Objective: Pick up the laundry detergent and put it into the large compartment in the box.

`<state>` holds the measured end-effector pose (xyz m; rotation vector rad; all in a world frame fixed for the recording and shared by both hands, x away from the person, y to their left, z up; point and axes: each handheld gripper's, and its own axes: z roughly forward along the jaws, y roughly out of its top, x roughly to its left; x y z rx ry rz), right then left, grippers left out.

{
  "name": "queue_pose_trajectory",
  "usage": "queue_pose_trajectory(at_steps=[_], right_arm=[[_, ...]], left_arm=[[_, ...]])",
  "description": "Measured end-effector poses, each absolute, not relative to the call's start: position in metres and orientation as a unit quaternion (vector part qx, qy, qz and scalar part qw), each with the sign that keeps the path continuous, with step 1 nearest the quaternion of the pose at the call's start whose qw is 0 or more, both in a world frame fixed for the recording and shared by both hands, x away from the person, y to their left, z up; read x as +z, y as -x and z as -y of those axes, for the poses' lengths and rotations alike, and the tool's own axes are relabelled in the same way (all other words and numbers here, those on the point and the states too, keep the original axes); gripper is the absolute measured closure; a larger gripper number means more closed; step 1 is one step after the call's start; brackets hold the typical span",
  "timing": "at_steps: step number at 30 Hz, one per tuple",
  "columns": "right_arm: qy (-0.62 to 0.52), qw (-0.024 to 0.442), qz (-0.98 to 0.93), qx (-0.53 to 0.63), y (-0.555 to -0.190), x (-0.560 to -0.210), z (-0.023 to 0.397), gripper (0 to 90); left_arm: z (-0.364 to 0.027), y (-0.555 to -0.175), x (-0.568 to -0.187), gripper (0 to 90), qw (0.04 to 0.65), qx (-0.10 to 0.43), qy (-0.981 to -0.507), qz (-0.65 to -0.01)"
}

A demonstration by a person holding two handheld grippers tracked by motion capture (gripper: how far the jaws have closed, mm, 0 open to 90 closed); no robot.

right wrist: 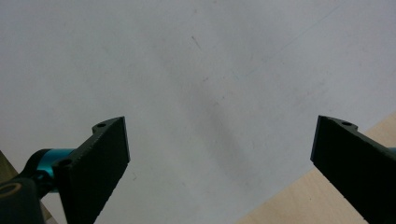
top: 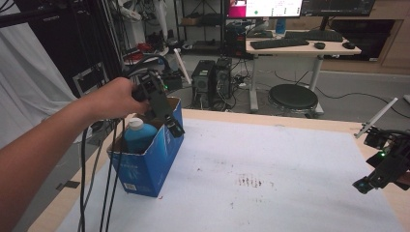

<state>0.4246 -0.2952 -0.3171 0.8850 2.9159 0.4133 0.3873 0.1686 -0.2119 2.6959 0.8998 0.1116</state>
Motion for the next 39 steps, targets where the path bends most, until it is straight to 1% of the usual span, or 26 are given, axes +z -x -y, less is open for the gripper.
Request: queue_pose_trajectory(at_steps=[3,12,15,19,24,31,39], right_arm=[[-0.288,0.035,-0.948,0.135,-0.423,-0.316,0.296,3.6],[-0.286,0.039,-0.947,0.143,-0.418,-0.311,0.295,3.6],[-0.283,0.041,-0.947,0.146,-0.416,-0.310,0.295,3.6],[-0.280,0.042,-0.948,0.147,-0.413,-0.308,0.293,3.6],[-0.275,0.042,-0.949,0.148,-0.410,-0.308,0.290,3.6],[-0.266,0.040,-0.951,0.152,-0.409,-0.308,0.285,3.6],[-0.261,0.037,-0.953,0.147,-0.407,-0.309,0.281,3.6]], left_arm=[[-0.160,-0.386,-0.215,1.6,0.136,0.039,-0.942,-0.303],[-0.131,-0.388,-0.218,1.6,0.140,0.032,-0.947,-0.287],[-0.120,-0.389,-0.219,1.7,0.143,0.040,-0.943,-0.296],[-0.106,-0.388,-0.222,1.6,0.153,0.028,-0.952,-0.265],[-0.090,-0.380,-0.229,1.6,0.143,0.015,-0.961,-0.235],[-0.075,-0.364,-0.243,1.6,0.130,-0.002,-0.969,-0.209],[-0.062,-0.361,-0.258,1.6,0.113,-0.008,-0.974,-0.196]])
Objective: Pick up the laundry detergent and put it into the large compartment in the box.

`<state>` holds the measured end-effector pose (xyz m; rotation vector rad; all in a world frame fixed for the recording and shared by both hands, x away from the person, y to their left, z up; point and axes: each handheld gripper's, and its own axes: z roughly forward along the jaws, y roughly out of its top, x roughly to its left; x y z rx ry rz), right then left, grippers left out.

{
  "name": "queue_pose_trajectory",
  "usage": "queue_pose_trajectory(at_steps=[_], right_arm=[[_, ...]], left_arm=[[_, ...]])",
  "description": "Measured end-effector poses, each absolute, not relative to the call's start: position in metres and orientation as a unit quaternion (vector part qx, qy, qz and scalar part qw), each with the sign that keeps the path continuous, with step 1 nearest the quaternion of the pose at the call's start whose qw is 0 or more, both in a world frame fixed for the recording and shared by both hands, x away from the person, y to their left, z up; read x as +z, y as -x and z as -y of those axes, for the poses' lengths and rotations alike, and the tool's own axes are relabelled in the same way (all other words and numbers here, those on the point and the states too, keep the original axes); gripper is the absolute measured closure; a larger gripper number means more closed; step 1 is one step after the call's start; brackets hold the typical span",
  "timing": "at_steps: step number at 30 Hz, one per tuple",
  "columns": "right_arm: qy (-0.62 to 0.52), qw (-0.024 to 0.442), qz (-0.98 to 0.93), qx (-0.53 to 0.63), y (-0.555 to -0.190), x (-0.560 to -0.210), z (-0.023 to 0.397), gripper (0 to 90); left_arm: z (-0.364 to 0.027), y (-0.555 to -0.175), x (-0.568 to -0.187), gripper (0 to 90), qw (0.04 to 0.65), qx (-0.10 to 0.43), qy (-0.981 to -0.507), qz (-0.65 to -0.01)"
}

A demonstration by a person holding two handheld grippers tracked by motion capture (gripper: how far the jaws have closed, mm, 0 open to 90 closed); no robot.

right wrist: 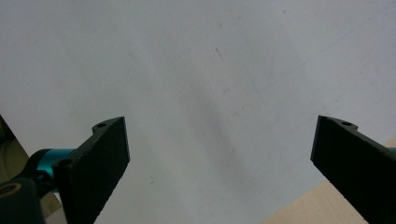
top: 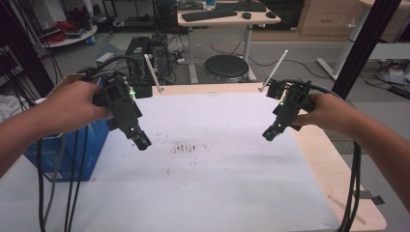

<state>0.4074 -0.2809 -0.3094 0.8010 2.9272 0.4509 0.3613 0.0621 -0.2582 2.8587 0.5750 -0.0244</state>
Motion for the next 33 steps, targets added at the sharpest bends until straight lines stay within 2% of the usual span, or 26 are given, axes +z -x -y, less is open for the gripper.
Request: queue_pose_trajectory(at_steps=[33], right_arm=[[-0.249,0.034,-0.958,0.140,-0.4039,-0.3106,0.2735,3.6]], left_arm=[[-0.0648,-0.3625,-0.2680,1.7,0.106,-0.015,-0.974,-0.201]])
